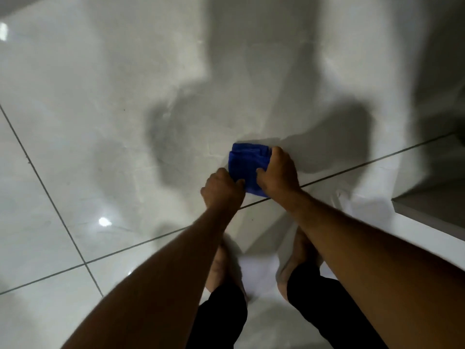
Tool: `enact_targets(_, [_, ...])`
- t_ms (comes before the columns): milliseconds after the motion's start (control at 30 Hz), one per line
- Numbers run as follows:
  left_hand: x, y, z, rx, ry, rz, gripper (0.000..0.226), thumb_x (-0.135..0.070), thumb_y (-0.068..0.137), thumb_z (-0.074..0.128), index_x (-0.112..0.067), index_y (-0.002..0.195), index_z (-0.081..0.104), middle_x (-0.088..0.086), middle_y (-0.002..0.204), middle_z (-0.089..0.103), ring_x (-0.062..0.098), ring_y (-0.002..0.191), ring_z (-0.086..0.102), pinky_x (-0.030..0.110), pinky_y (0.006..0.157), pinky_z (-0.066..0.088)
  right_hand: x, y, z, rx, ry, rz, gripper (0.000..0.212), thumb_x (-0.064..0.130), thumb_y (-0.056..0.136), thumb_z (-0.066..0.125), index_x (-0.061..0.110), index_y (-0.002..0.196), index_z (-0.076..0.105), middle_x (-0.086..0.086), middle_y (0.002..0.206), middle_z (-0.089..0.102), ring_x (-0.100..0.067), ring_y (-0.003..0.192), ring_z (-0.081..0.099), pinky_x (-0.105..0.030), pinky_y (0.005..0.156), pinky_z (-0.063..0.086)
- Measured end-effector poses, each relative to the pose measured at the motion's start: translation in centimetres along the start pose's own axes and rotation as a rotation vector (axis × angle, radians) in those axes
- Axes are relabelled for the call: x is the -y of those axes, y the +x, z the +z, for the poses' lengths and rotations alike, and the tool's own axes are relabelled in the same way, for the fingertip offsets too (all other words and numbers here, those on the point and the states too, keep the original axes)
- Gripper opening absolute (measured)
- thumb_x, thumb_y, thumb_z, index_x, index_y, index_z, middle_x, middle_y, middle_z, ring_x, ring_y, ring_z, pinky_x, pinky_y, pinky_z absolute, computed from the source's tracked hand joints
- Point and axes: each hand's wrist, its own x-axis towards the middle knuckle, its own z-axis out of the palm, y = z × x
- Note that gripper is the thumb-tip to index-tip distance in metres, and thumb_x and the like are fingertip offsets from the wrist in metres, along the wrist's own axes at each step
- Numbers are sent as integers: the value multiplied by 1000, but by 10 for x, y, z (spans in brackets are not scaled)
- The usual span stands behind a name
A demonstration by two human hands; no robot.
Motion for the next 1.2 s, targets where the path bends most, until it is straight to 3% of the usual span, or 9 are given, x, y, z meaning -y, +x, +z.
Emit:
enact_targets(100, [-4,-1,-20,118,-137,-53,26,-33,84,65,-10,98,63,7,94,66,21,82,60,34,69,52,15,-11,-16,98,109,90,25,10,81,66,4,105,65,-11,96,70,-26,87,67,-24,66,46])
enact_targets(200, [-12,-33,-77,135,-205,24,19,-30,82,65,-12,88,66,3,82,66,22,80,63,32,65,51,45,-53,-66,76,259,141,9,13,78,64,8,86,64,-4,78,66,-22,74,65,-26,60,49])
enact_targets(367, [-46,-154,-232,165,-220,156,16,-34,80,69,-22,73,60,-7,71,59,8,66,54,23,54,39,130,-185,-203,-26,362,63,15,20,79,69,6,82,63,-7,79,66,-19,68,60,-18,52,42])
enact_targets(533, [-100,-313,-402,198,-47,400,29,-44,83,64,-16,77,63,-2,73,62,14,69,55,23,56,37,217,-336,-370,-130,330,-106,21,26,82,68,13,78,53,-16,97,61,-20,79,54,-15,61,38])
enact_targets(700, [-158,-463,-516,41,49,653,31,-47,90,55,-16,87,60,-1,77,61,14,69,57,24,58,42,278,-457,-509,-339,150,-247,27,37,91,57,10,94,57,-9,108,53,-22,98,53,-35,82,50])
enact_targets(767, [-168,-509,-537,-64,35,743,30,-46,91,54,-17,86,58,1,80,61,13,68,55,26,58,40,286,-492,-542,-408,120,-281,25,40,94,50,15,91,56,-6,101,55,-17,87,53,-30,75,47])
enact_targets(867, [-187,-552,-558,-191,-5,839,26,-47,92,52,-22,90,58,-2,85,59,5,68,51,16,57,33,290,-529,-581,-540,194,-311,20,38,95,50,27,79,49,6,76,55,-4,63,50,-18,56,35])
enact_targets(1000, [-226,-580,-563,-269,45,979,27,-41,93,53,-16,97,63,2,92,62,10,76,52,19,61,34,280,-552,-613,-671,232,-255,23,35,95,54,14,92,63,0,85,64,-17,75,59,-30,68,49])
enact_targets(1200, [-315,-602,-517,-238,201,1110,32,-46,93,50,-18,103,63,2,97,61,16,83,58,32,73,51,207,-551,-664,-743,309,-52,17,36,92,56,20,99,59,7,83,62,-14,75,59,-24,63,41])
